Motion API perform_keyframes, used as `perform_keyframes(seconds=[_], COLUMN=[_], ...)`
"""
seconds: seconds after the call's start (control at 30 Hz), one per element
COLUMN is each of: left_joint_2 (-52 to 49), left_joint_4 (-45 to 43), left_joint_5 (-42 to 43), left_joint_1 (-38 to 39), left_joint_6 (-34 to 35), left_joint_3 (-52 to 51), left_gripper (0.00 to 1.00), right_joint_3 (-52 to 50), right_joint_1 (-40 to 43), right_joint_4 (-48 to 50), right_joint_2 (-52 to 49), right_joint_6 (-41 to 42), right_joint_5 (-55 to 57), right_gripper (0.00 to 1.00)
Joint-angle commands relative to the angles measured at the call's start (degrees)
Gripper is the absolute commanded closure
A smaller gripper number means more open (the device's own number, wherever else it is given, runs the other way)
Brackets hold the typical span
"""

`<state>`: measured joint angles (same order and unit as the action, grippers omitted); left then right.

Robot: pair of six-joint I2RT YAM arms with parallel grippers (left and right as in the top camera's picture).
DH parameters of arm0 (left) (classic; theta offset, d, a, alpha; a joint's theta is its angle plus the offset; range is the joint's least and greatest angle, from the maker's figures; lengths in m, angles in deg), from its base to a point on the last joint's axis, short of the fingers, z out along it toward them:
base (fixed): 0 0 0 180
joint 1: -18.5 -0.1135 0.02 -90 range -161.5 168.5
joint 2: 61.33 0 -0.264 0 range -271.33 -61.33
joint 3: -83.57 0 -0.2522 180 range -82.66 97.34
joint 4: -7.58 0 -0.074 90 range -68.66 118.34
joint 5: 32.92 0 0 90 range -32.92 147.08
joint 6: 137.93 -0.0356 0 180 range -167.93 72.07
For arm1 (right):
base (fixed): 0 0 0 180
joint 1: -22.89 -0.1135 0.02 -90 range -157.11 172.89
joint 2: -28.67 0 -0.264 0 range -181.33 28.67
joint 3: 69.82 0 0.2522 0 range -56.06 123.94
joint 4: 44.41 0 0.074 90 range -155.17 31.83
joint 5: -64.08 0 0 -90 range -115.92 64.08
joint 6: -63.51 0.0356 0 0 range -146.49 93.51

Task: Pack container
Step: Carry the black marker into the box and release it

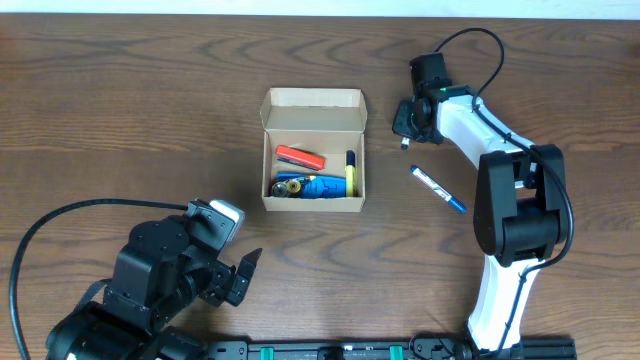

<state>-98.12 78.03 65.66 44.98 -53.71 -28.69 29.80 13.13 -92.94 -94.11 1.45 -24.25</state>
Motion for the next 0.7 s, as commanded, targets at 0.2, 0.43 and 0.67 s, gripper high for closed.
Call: perform_keyframes(seconds=[0.2, 0.43, 0.67], left_joint_2=[0.2, 0.2, 0.2], left_joint_4=[0.1, 0.1, 0.1], left_joint_5=[-0.2, -0.2, -0.2], left_joint_1=[0.2, 0.2, 0.2], left_joint_6=[0.7, 0.7, 0.7], left_joint_3=[0.9, 0.9, 0.9], left_gripper=[0.05, 0.05, 0.05], right_joint_3=[11.4, 13.6, 12.9], right_joint_1=[-1.3, -8.6, -18.3], right_joint_4=[-9.7, -12.0, -16.7], right_joint_2=[10.2, 20.9, 22.1], right_joint_6=[-4.6, -14.9, -32.9], right_joint_5=[-0.9, -4.6, -8.0], right_gripper=[0.99, 0.99, 0.99])
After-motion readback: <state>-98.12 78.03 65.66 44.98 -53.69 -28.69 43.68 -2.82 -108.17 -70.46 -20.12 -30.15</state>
